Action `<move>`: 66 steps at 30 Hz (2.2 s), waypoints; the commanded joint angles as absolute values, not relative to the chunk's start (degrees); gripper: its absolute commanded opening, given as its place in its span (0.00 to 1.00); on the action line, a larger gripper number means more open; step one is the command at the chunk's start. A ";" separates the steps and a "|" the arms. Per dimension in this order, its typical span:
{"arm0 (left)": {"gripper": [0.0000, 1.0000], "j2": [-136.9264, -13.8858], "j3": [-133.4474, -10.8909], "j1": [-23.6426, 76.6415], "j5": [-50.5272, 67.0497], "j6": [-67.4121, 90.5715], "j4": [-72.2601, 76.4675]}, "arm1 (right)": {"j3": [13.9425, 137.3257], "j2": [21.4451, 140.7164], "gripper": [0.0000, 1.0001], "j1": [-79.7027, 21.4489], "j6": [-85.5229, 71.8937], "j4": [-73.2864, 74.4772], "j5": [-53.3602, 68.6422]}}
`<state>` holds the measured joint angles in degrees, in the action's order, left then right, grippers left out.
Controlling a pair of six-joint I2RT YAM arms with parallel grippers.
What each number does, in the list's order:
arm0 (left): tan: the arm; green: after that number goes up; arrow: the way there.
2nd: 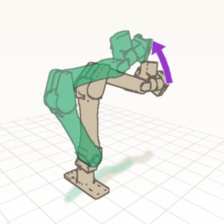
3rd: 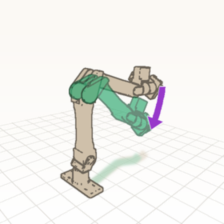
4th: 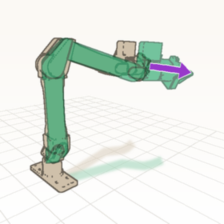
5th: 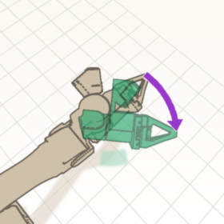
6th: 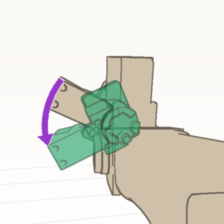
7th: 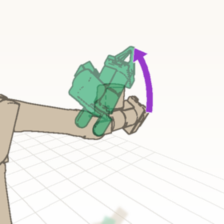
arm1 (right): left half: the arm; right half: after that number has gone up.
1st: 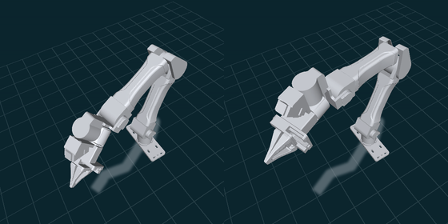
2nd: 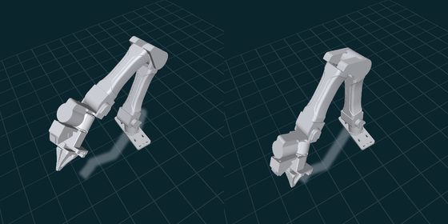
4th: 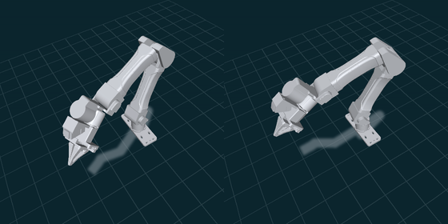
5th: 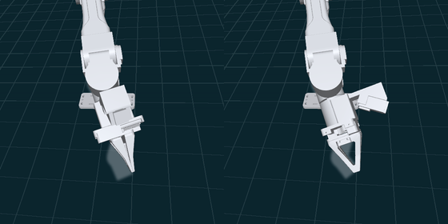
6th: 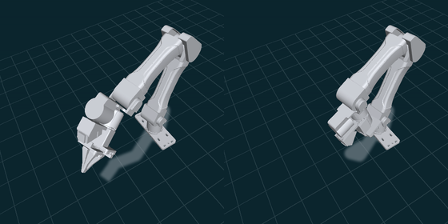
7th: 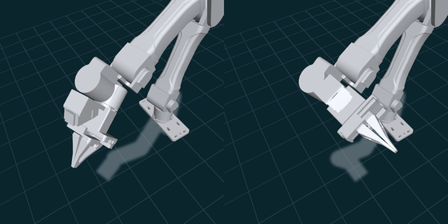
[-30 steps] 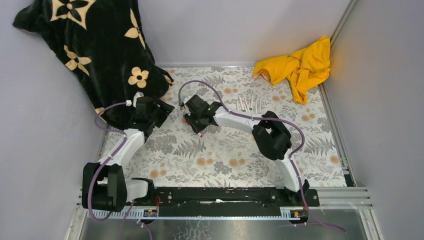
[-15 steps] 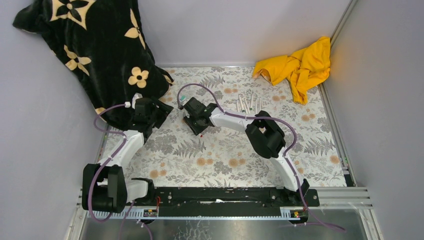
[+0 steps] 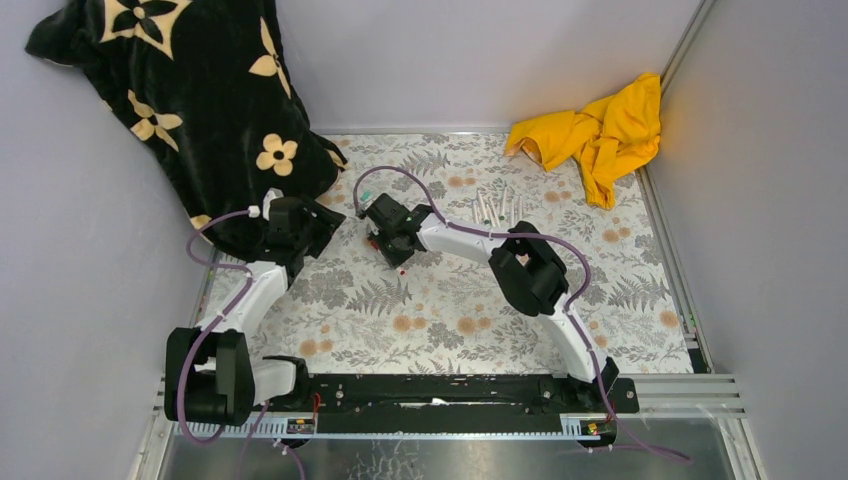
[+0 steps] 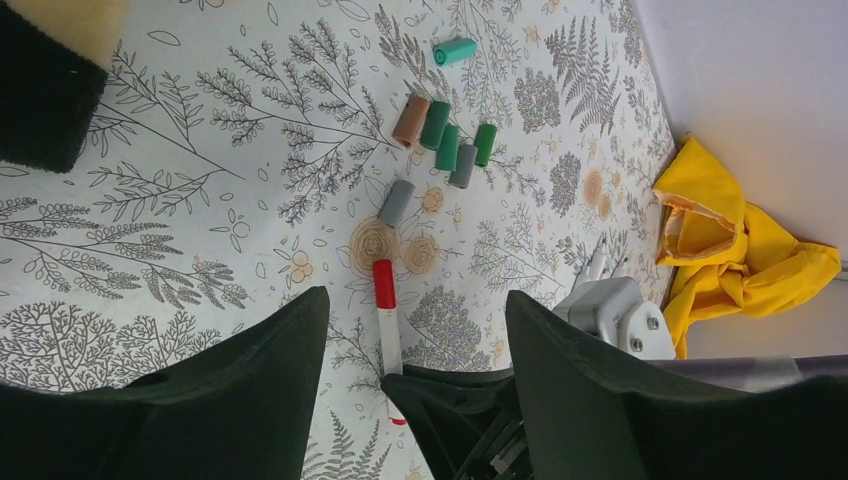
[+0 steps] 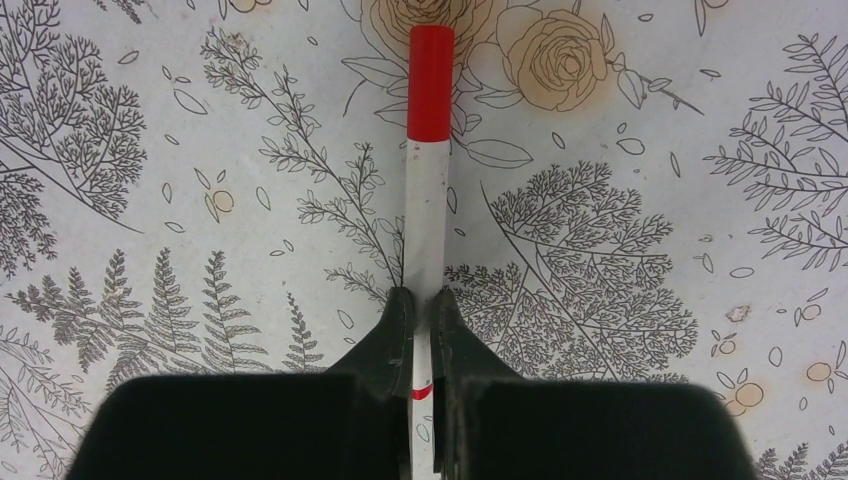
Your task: Open the pen caps
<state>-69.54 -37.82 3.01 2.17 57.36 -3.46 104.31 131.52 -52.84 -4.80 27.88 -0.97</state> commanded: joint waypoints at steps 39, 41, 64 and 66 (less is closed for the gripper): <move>0.44 -84.26 -41.90 11.32 16.94 59.85 11.49 | 91.70 111.02 0.00 -50.80 -5.78 19.47 3.75; 0.42 -84.59 -41.93 11.40 17.18 59.98 11.79 | 91.63 110.86 0.00 -50.71 -5.80 19.36 3.96; 0.00 -84.74 -41.63 12.19 16.82 60.21 13.42 | 89.11 109.37 0.00 -49.86 -6.15 18.09 4.49; 0.00 -84.90 -41.58 12.26 16.93 60.21 13.60 | 88.77 108.89 0.00 -49.74 -6.15 17.92 4.52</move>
<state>-84.82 -40.58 11.94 16.36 60.75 9.58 89.25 113.56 -50.68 -5.80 19.38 4.16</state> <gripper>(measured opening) 0.193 0.037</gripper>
